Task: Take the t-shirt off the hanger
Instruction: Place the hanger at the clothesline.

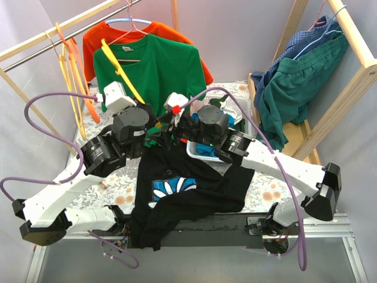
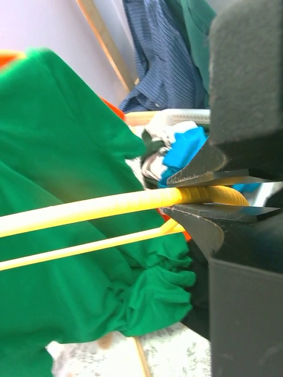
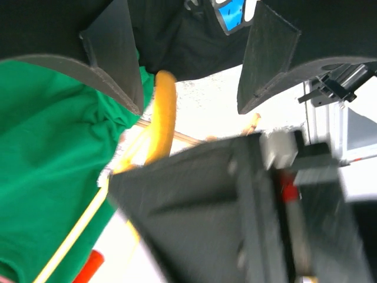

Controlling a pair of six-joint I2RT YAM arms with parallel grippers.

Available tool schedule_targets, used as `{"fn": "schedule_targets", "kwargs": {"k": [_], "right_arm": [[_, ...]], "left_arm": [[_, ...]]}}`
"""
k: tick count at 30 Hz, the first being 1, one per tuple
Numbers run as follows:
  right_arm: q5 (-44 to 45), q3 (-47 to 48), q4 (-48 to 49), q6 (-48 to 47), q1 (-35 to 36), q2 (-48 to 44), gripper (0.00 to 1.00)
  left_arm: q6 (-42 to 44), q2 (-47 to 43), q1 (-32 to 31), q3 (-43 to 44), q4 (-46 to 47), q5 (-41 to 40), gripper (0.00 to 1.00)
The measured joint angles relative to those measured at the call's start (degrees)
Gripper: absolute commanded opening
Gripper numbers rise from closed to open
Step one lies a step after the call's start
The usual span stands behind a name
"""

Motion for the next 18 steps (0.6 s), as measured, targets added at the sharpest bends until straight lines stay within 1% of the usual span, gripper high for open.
{"fn": "schedule_targets", "kwargs": {"k": [6, 8, 11, 15, 18], "right_arm": [[5.0, -4.2, -0.3, -0.4, 0.0, -6.5, 0.74], [6.4, -5.9, -0.6, -0.5, 0.0, -8.7, 0.74], [8.3, -9.1, -0.6, -0.6, 0.0, -12.1, 0.74], [9.6, -11.5, -0.7, -0.6, 0.0, -14.2, 0.74], [9.8, -12.7, -1.2, -0.6, 0.0, -15.0, 0.74]], "left_arm": [[2.0, 9.4, -2.8, 14.4, -3.0, -5.7, 0.0], [1.3, 11.1, -3.3, 17.3, -5.2, -7.2, 0.0], [-0.3, 11.6, -3.5, 18.5, -8.4, -9.4, 0.0], [-1.9, 11.7, -3.5, 18.5, -11.9, -12.7, 0.0], [0.2, 11.7, -3.4, 18.3, -10.1, -15.1, 0.0]]}}
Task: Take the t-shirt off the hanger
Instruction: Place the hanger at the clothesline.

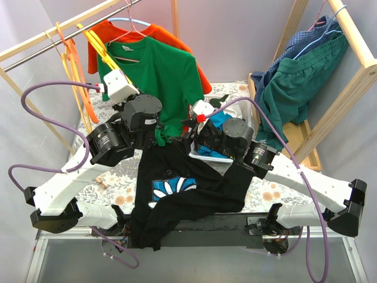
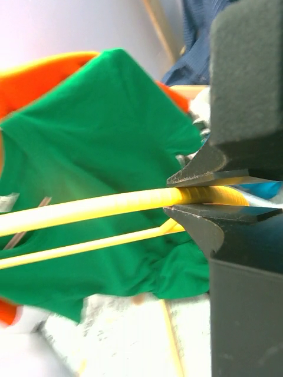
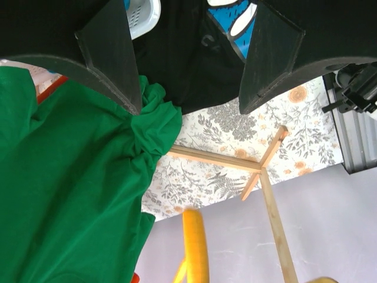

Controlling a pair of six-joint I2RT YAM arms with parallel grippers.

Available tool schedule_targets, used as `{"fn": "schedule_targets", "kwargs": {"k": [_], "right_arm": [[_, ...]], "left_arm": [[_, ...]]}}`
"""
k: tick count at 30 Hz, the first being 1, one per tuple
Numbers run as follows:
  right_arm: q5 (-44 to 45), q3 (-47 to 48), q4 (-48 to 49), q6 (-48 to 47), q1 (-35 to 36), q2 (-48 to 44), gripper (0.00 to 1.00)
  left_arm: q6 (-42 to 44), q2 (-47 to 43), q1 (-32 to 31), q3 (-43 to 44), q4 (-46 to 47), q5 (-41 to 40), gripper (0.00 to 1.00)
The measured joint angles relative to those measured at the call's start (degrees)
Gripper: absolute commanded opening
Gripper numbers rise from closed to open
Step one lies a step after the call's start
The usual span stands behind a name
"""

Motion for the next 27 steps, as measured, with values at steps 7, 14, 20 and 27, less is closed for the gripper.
{"fn": "schedule_targets", "kwargs": {"k": [7, 14, 20, 27], "right_arm": [[0.0, -2.0, -0.5, 0.5, 0.0, -1.6, 0.74], [0.0, -2.9, -0.6, 0.7, 0.0, -2.3, 0.74], [0.0, -3.0, -0.9, 0.7, 0.0, -2.3, 0.74], [0.2, -4.3, -1.1, 0.7, 0.0, -2.3, 0.74]], "left_arm": [[20.3, -0.2, 3.6, -2.9, 20.3, -2.6, 0.0], [17.4, 7.1, 19.6, 9.8, 13.2, 9.1, 0.0], [14.9, 7.1, 24.3, 6.3, 11.4, 17.3, 0.0], [12.7, 3.6, 26.0, -0.4, 12.9, 20.1, 0.0]]}}
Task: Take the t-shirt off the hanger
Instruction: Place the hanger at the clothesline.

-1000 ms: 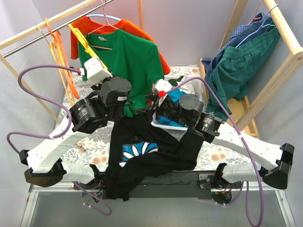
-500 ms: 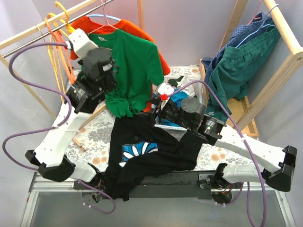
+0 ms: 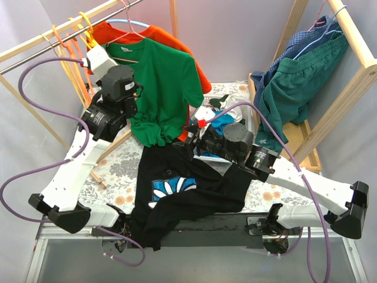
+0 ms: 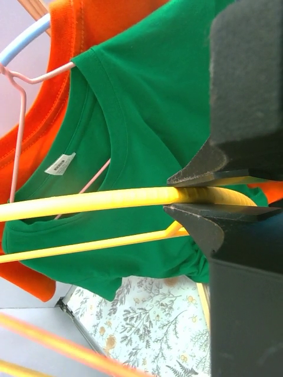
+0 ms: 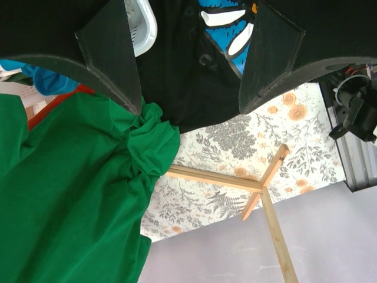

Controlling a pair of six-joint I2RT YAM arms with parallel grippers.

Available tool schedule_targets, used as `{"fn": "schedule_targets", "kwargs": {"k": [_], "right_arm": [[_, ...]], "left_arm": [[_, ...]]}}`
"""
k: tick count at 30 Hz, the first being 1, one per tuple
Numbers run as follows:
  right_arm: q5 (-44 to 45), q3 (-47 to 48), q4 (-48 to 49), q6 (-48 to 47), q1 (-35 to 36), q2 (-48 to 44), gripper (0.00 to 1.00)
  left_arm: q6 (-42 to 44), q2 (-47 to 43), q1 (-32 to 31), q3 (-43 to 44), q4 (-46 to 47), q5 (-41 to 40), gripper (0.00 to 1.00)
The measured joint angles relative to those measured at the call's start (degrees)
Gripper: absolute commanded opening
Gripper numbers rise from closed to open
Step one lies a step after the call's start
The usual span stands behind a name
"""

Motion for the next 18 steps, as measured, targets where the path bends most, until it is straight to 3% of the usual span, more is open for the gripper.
{"fn": "schedule_targets", "kwargs": {"k": [1, 3, 5, 6, 9, 13, 18], "right_arm": [[0.0, -0.2, -0.2, 0.0, 0.0, 0.0, 0.74], [0.0, -0.4, -0.3, 0.1, 0.0, 0.0, 0.75], [0.0, -0.5, -0.6, 0.2, 0.0, 0.0, 0.77], [0.0, -0.5, -0.7, 0.2, 0.0, 0.0, 0.79], [0.0, -0.5, -1.4, 0.4, 0.0, 0.1, 0.83], [0.3, -0.4, -4.6, 0.5, 0.0, 1.6, 0.86], [0.7, -0.6, -9.7, 1.7, 0.0, 4.6, 0.86]], "left_arm": [[-0.3, -0.7, 0.2, -0.5, 0.1, 0.1, 0.0], [-0.7, -1.9, 0.3, -0.9, 0.0, 0.3, 0.12], [-1.3, -3.2, 0.3, -1.5, -0.2, 0.5, 0.34], [-1.4, -3.7, 0.3, -1.7, -0.4, 0.7, 0.57], [-1.9, -5.3, 0.3, -2.3, -1.4, 1.7, 0.73], [-1.6, -8.0, 0.3, -3.1, -1.9, 5.2, 0.82], [0.0, -11.7, 0.3, -3.3, -4.3, 13.8, 0.86]]}}
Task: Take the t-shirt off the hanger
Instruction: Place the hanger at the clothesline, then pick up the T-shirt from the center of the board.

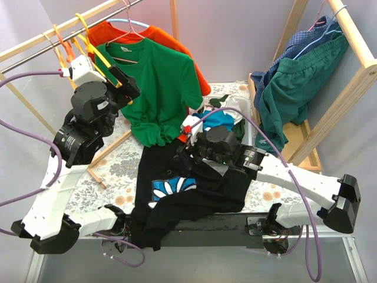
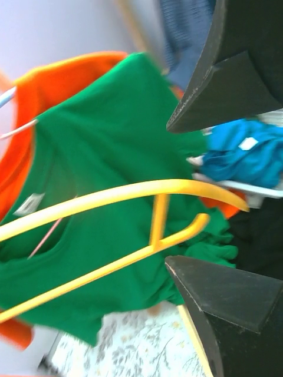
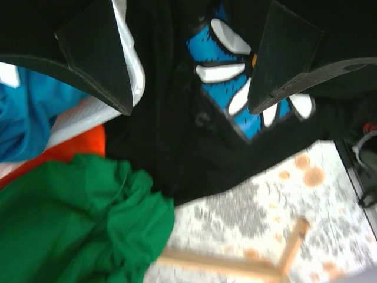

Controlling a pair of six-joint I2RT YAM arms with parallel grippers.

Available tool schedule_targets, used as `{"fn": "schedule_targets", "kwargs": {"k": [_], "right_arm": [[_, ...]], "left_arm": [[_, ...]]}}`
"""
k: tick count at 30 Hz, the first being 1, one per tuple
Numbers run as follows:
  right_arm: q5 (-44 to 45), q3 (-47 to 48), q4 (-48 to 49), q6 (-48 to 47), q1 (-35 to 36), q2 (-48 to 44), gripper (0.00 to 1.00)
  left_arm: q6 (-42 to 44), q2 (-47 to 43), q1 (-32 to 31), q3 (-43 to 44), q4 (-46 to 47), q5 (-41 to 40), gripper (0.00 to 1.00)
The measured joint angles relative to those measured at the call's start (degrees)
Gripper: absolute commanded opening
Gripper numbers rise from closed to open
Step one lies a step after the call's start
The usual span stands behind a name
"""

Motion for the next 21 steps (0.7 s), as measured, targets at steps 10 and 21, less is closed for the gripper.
{"fn": "schedule_targets", "kwargs": {"k": [10, 21], "right_arm": [[-0.6, -9.7, -2.1, 3.6, 3.2, 8.5, 0.87], [2.5, -11.0, 1.1, 6.6, 7.7, 24.6, 0.89]], "left_arm": [[1.2, -6.6, 0.0, -7.1, -7.4, 19.1, 0.86], [0.9, -15.5, 0.0, -31.1, -3.2, 26.8, 0.87]]}}
